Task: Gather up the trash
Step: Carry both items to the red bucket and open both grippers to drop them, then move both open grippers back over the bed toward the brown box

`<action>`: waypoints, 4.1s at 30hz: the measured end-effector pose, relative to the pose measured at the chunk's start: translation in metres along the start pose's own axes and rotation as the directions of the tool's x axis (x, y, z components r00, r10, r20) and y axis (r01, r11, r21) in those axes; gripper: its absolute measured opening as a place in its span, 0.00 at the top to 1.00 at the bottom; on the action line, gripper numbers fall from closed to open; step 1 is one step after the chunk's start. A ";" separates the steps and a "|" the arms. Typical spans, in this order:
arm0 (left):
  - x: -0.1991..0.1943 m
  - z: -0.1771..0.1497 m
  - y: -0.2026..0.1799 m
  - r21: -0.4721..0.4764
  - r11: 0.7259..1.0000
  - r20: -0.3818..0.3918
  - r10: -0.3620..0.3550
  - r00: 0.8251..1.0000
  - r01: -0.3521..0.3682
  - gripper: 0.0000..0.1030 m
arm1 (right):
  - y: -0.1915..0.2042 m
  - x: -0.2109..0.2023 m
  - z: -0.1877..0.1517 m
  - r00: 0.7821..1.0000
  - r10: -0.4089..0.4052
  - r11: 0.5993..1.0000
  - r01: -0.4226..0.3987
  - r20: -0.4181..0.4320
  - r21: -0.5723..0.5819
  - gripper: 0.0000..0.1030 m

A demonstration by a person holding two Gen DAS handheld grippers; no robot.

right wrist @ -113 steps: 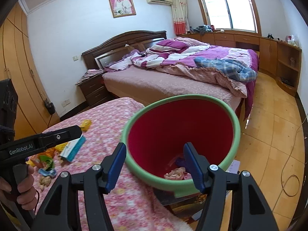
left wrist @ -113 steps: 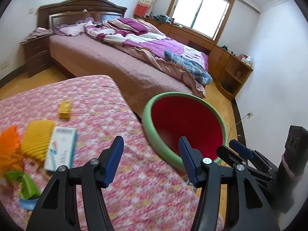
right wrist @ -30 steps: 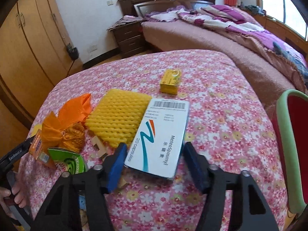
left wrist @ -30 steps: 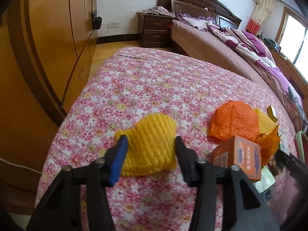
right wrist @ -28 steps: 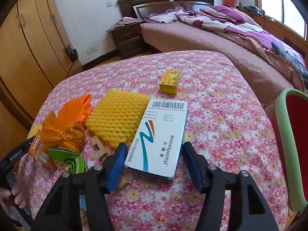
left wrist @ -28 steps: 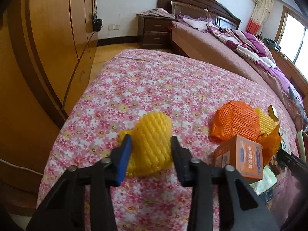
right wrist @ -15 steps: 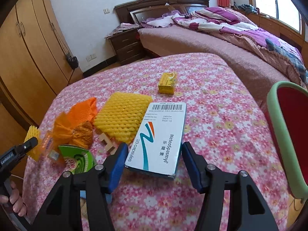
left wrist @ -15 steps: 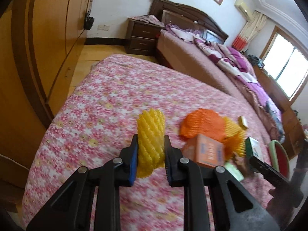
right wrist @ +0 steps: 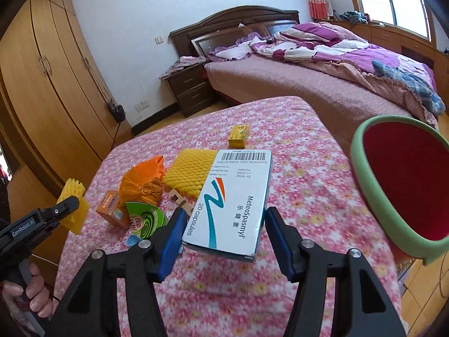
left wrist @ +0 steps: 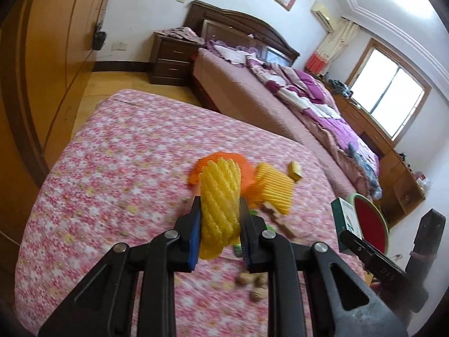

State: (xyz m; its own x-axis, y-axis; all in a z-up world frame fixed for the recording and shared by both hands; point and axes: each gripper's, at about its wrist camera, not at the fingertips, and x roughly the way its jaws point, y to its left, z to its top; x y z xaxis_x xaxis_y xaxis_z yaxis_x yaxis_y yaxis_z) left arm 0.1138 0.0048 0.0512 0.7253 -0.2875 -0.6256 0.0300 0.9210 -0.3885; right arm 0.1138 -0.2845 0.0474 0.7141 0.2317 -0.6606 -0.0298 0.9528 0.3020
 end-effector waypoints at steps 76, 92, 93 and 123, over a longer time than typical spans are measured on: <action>0.147 -0.069 -0.333 0.447 0.811 -0.333 -0.241 0.912 0.377 0.47 | -0.250 -0.062 0.009 0.981 -0.186 0.952 0.169 0.046 0.255 0.31; 0.120 -0.053 -0.308 0.381 0.843 -0.310 -0.272 0.911 0.381 0.45 | -0.231 -0.085 0.008 0.976 -0.195 0.955 0.166 0.094 0.247 0.29; 0.118 -0.052 -0.307 0.379 0.844 -0.307 -0.272 0.912 0.380 0.45 | -0.229 -0.087 0.008 0.976 -0.195 0.955 0.167 0.096 0.244 0.29; 0.008 -0.024 -0.192 0.318 0.918 -0.166 -0.194 0.967 0.239 0.45 | -0.091 -0.113 -0.002 0.990 -0.049 0.992 0.034 0.129 0.118 0.29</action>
State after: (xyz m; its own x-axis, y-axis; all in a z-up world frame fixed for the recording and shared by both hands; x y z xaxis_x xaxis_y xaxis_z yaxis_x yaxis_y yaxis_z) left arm 0.0974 -0.1809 0.1043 0.5816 -0.5002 -0.6415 0.4190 0.8601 -0.2909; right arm 0.0346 -0.3970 0.0932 0.7989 0.1574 -0.5805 0.0774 0.9302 0.3587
